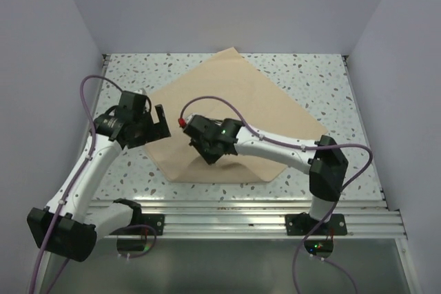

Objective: Prepare the surgical pack

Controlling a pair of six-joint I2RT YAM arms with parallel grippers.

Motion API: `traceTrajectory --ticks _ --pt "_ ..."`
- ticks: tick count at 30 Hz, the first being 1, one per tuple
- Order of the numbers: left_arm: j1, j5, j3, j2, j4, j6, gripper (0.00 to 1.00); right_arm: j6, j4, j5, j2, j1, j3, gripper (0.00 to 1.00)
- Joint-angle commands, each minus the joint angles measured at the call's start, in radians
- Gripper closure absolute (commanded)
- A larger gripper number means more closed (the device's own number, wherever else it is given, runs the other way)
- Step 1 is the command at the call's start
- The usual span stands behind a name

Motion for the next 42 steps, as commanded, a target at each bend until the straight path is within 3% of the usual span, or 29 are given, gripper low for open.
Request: traceTrajectory --ticks 1,7,13,18,29,42 --pt "0.006 -0.107 0.14 0.125 0.075 0.112 0.0 -0.126 -0.083 0.059 0.085 -0.119 0.163 1.0" --pt "0.016 -0.178 0.295 0.337 0.116 0.17 0.0 -0.186 -0.148 0.059 0.348 -0.355 0.593 1.0" --pt "0.056 -0.129 0.396 0.498 0.164 0.19 0.0 -0.205 -0.183 -0.004 0.554 -0.44 0.939 1.0" --pt "0.075 -0.132 0.458 0.57 0.141 0.184 0.0 -0.194 -0.108 -0.035 0.565 -0.5 0.909 1.0" --pt "0.096 -0.305 0.442 0.616 0.174 0.202 0.0 -0.178 -0.057 -0.015 0.636 -0.526 0.912 1.0" --pt "0.121 -0.302 0.427 0.624 0.185 0.216 0.0 -0.157 -0.031 0.063 0.7 -0.551 0.941 1.0"
